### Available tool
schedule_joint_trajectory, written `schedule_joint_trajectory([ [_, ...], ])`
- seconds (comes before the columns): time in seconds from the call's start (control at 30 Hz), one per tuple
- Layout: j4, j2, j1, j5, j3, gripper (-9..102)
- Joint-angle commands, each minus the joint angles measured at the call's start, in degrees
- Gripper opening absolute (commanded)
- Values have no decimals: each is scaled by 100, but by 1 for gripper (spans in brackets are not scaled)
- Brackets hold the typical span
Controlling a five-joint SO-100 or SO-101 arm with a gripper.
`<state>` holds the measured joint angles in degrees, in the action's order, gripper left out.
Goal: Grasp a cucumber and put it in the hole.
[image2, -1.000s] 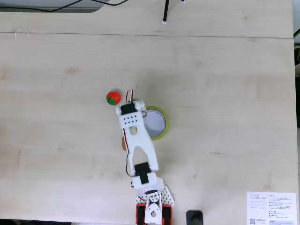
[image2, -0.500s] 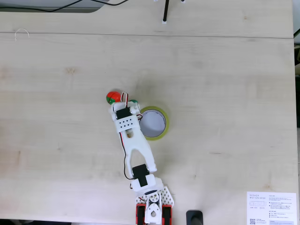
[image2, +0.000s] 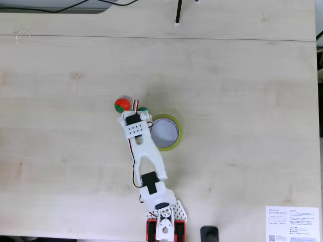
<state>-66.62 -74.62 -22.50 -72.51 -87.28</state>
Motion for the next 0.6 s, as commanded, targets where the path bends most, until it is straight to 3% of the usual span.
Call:
schedule_joint_trajectory([
  [0.0,193,-35,53,53,62,32],
  [0.23,431,167,79,53,62,23],
  [0.57,694,519,79,53,79,22],
])
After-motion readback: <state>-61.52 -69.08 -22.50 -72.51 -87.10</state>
